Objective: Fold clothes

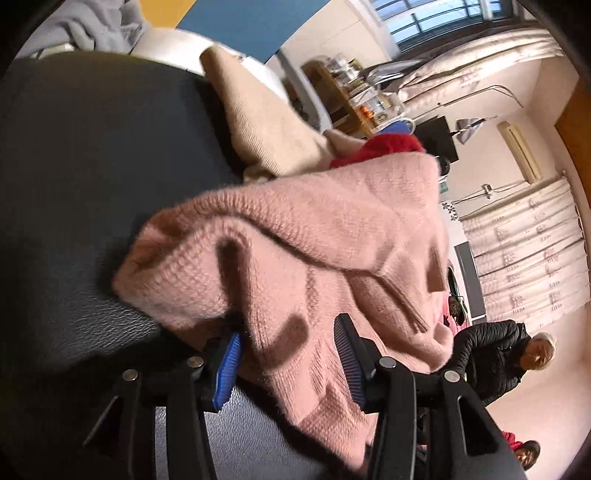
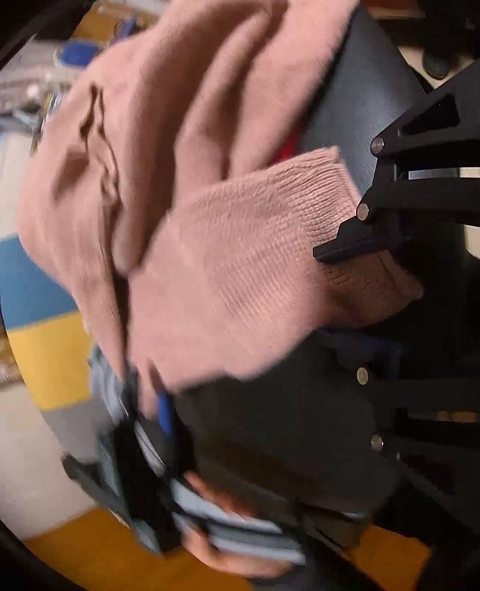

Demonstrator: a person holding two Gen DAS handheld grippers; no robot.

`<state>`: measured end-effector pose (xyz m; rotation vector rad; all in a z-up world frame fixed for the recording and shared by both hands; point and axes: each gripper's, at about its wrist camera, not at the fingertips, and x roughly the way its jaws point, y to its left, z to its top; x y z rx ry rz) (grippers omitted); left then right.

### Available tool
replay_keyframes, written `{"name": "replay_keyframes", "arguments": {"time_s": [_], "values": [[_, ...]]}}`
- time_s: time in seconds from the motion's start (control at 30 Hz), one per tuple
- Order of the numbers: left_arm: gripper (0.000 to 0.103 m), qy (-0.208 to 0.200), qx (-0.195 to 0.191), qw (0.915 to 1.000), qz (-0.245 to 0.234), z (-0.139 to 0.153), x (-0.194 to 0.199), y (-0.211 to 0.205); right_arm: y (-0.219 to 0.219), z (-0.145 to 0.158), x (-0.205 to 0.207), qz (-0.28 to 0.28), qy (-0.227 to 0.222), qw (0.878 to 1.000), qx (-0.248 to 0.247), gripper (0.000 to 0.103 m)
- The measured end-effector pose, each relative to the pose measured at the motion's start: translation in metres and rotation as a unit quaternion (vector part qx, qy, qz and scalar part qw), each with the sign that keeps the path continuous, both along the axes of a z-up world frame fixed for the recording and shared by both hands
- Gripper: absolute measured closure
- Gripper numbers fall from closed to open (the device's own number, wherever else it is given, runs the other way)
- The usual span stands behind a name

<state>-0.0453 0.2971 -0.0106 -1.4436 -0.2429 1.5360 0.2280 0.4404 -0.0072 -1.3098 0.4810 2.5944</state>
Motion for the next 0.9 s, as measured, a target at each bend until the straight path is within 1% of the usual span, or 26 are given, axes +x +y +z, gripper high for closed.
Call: {"name": "replay_keyframes", "arguments": {"time_s": [0.03, 0.13, 0.2, 0.23, 0.3, 0.37, 0.4, 0.43, 0.47, 0.5, 0.53, 0.57, 0.6, 0.67, 0.73, 0.77, 0.8, 0.9], "values": [[0.055, -0.008, -0.009, 0.9999, 0.003, -0.004, -0.001, 0.003, -0.008, 0.0, 0.0, 0.005, 0.002, 1.0, 0.001, 0.064], [0.057, -0.005, -0.008, 0.9999, 0.01, -0.003, 0.0, 0.002, -0.012, 0.003, 0.004, 0.003, 0.013, 1.0, -0.01, 0.064], [0.055, -0.004, -0.008, 0.9998, 0.015, -0.002, 0.001, 0.001, -0.009, 0.002, 0.006, -0.002, 0.023, 0.999, -0.025, 0.064], [0.053, -0.003, -0.008, 0.9998, 0.017, -0.002, 0.001, 0.001, -0.008, 0.001, 0.007, -0.005, 0.027, 0.999, -0.032, 0.062], [0.053, -0.001, -0.008, 0.9997, 0.022, -0.001, 0.001, 0.0, -0.011, -0.002, 0.005, -0.015, 0.044, 0.997, -0.056, 0.056], [0.053, 0.0, -0.007, 0.9996, 0.027, -0.001, 0.002, 0.0, -0.017, -0.005, 0.002, -0.021, 0.055, 0.996, -0.074, 0.042], [0.053, 0.001, -0.007, 0.9995, 0.029, 0.0, 0.002, -0.001, -0.035, 0.0, 0.009, -0.024, 0.057, 0.995, -0.072, 0.036], [0.053, 0.002, -0.007, 0.9995, 0.032, 0.0, 0.002, -0.001, -0.044, 0.001, 0.01, -0.022, 0.056, 0.996, -0.065, 0.033], [0.053, 0.002, -0.007, 0.9994, 0.034, 0.0, 0.003, -0.001, -0.055, 0.004, 0.012, -0.019, 0.054, 0.997, -0.057, 0.025], [0.055, 0.003, -0.007, 0.9993, 0.036, 0.001, 0.003, -0.002, -0.061, 0.005, 0.011, -0.014, 0.051, 0.997, -0.048, 0.021], [0.063, 0.004, -0.008, 0.9992, 0.04, 0.001, 0.003, -0.003, -0.071, 0.005, 0.007, -0.01, 0.044, 0.998, -0.036, 0.015], [0.084, 0.005, -0.013, 0.9988, 0.048, -0.002, 0.003, -0.007, -0.075, 0.004, -0.002, -0.006, 0.036, 0.999, -0.025, 0.011], [0.099, 0.003, -0.015, 0.9984, 0.054, -0.005, 0.003, -0.012, -0.078, 0.003, -0.009, -0.003, 0.03, 0.999, -0.015, 0.011], [0.099, -0.036, 0.007, 0.9977, 0.057, -0.014, -0.001, -0.029, -0.078, 0.002, -0.016, 0.001, 0.033, 0.999, -0.018, 0.012], [0.099, -0.033, 0.032, 0.9971, 0.06, -0.009, 0.001, -0.048, -0.08, 0.005, -0.016, 0.003, 0.043, 0.998, -0.048, 0.012], [0.099, -0.03, 0.044, 0.9967, 0.062, -0.007, 0.002, -0.058, -0.081, 0.006, -0.016, 0.009, 0.05, 0.996, -0.075, 0.012], [0.099, -0.018, 0.056, 0.9964, 0.061, -0.002, 0.005, -0.074, -0.082, 0.006, -0.016, 0.012, 0.053, 0.994, -0.093, 0.012], [0.099, 0.015, 0.09, 0.994, 0.061, 0.011, 0.014, -0.12, -0.088, 0.004, -0.02, 0.008, 0.068, 0.988, -0.14, 0.006]]}}
